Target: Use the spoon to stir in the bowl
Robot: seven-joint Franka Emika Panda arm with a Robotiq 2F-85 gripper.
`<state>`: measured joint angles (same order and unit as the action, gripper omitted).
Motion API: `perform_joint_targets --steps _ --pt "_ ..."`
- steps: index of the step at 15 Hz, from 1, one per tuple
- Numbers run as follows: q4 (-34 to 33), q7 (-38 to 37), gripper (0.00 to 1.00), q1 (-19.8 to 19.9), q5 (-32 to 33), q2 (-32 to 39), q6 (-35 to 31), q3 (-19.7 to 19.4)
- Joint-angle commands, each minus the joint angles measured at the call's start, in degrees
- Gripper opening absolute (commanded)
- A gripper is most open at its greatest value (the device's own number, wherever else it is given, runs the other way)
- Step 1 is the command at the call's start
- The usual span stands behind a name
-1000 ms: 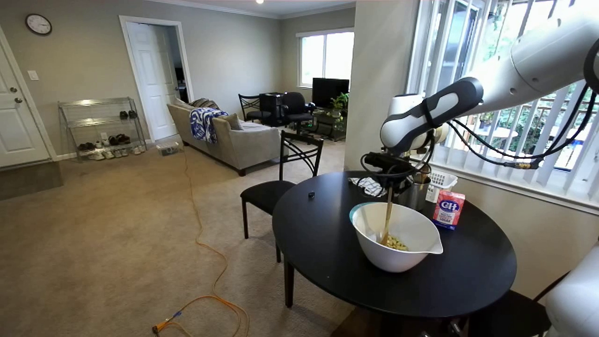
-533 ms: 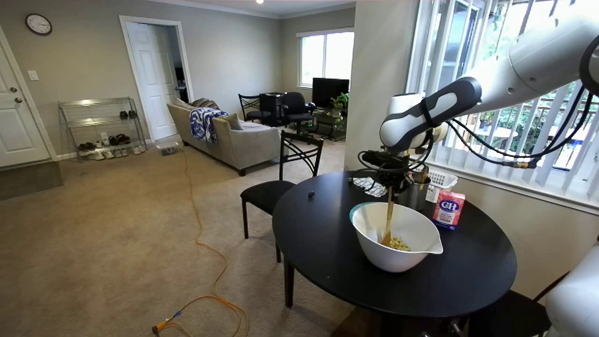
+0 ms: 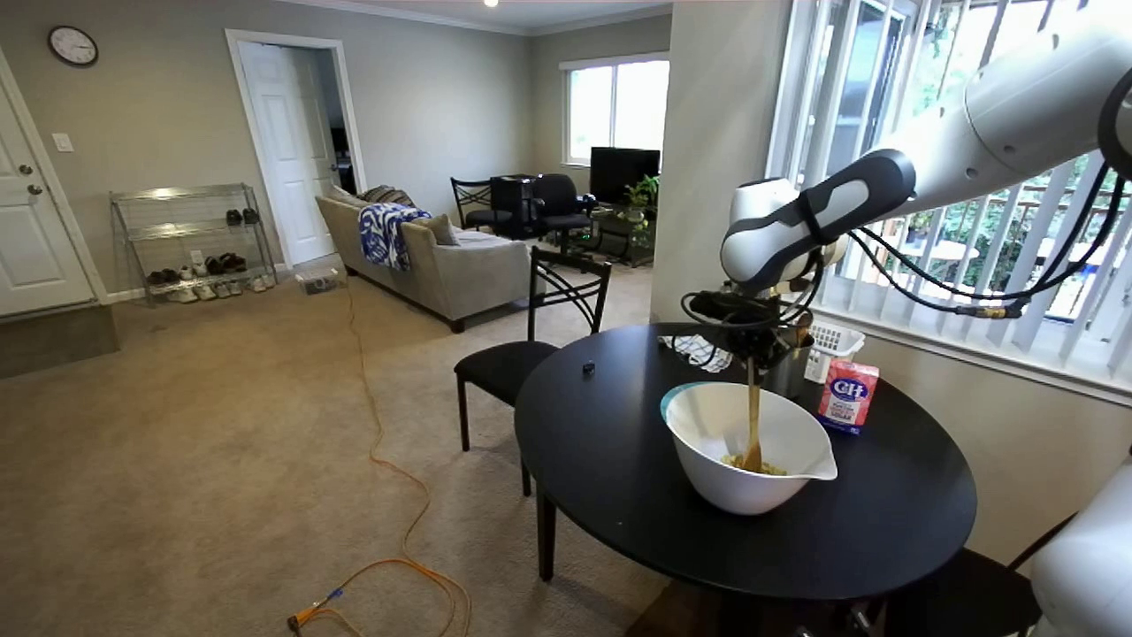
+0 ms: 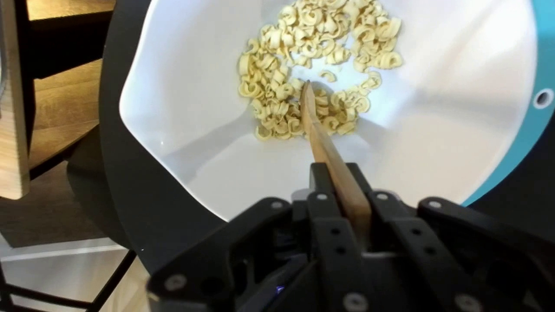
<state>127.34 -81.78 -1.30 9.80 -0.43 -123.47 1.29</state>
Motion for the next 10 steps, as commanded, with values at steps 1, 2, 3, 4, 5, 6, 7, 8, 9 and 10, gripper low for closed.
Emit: perform_joint_targets --steps 1,2,3,4,5,6,7,8,9,10 --pt "1.73 0.43 0.03 0.16 1.97 -0.93 4.31 -0.07" --pt "1.57 0.69 0.03 0.11 1.78 -0.79 5.33 -0.04" --pt "0.84 1.85 0.03 -0.01 -0.10 -0.23 6.98 0.05" --pt "0.54 2.12 0.03 -0.09 -0.58 -0.09 7.65 0.10" --pt "-0.25 2.68 0.03 -0.33 -2.28 0.49 8.46 0.26" --pt "-0.59 2.87 0.03 -0.48 -3.25 0.71 8.87 0.34" --pt "-1.16 3.67 0.03 -0.70 -5.23 0.97 9.44 0.52" --pt "-1.57 4.41 0.03 -0.81 -7.07 1.13 9.97 0.66" --pt "-2.13 5.56 0.03 -0.91 -9.71 1.36 10.38 0.84" --pt "-2.59 6.23 0.03 -0.97 -11.72 1.51 10.87 0.99"
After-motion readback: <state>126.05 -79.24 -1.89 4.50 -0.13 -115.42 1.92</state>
